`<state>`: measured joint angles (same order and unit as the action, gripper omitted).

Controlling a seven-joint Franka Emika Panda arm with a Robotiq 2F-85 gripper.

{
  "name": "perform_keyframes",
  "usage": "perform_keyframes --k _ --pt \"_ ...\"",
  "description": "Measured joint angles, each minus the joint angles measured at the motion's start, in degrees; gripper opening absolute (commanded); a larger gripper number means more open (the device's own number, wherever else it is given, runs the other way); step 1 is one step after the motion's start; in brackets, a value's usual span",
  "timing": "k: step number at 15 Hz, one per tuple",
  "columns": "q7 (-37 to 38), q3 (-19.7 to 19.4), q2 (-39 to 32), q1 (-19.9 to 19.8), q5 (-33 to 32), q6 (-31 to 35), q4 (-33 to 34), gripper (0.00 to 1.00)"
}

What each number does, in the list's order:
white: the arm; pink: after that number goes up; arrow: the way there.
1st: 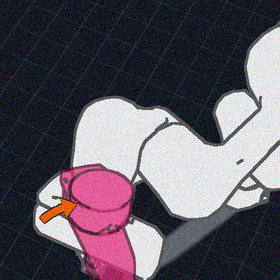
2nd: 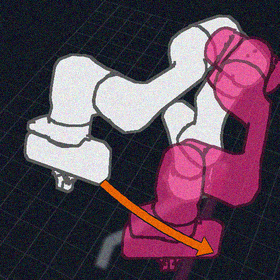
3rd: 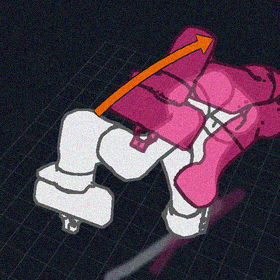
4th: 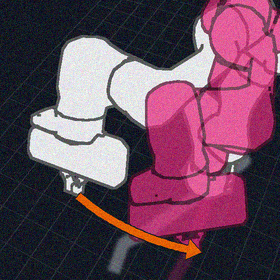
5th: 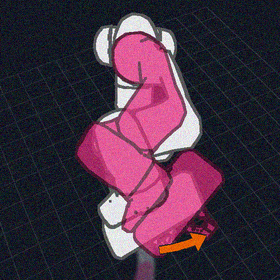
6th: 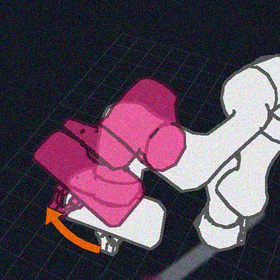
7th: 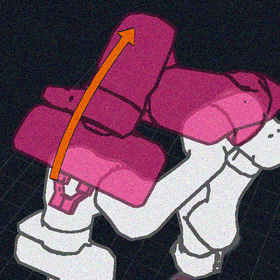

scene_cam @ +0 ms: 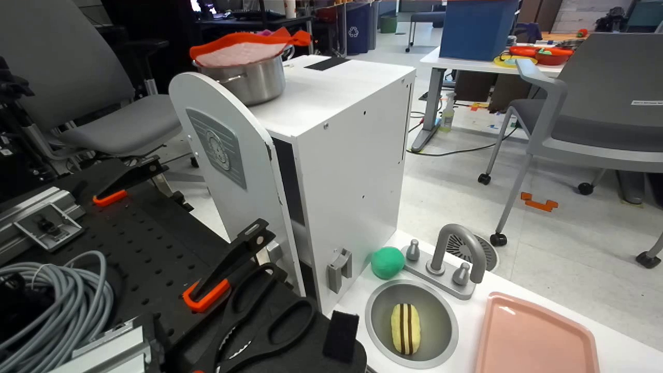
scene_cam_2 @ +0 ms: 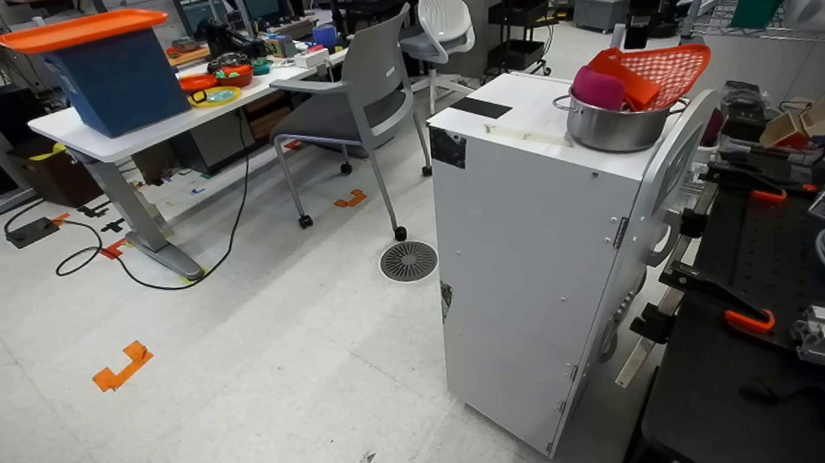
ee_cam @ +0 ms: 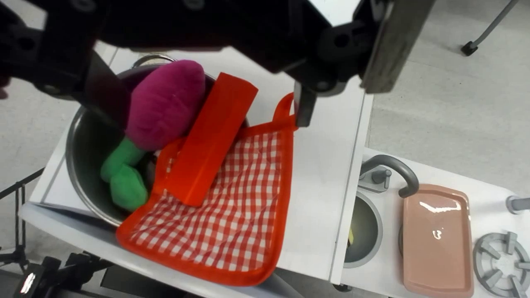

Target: Remove the red block from the pot and put it on top of the cupboard

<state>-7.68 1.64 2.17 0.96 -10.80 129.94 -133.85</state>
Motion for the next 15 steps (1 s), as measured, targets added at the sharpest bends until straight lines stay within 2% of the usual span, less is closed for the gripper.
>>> perform_keyframes --k 10,11,13,14,15 --pt "-1.71 0.08 -3.09 0.0 -0.9 0.02 -0.08 1.0" --pt "-1.73 0.11 -3.48 0.0 -1.11 0.02 -0.04 0.97" --pt "-1.78 0.18 -4.18 0.0 -1.31 0.02 0.08 0.72" --pt "-1.8 0.23 -4.51 0.01 -1.35 0.03 0.17 0.71" --pt "-1.83 0.28 -4.83 0.01 -1.38 0.03 0.31 0.63"
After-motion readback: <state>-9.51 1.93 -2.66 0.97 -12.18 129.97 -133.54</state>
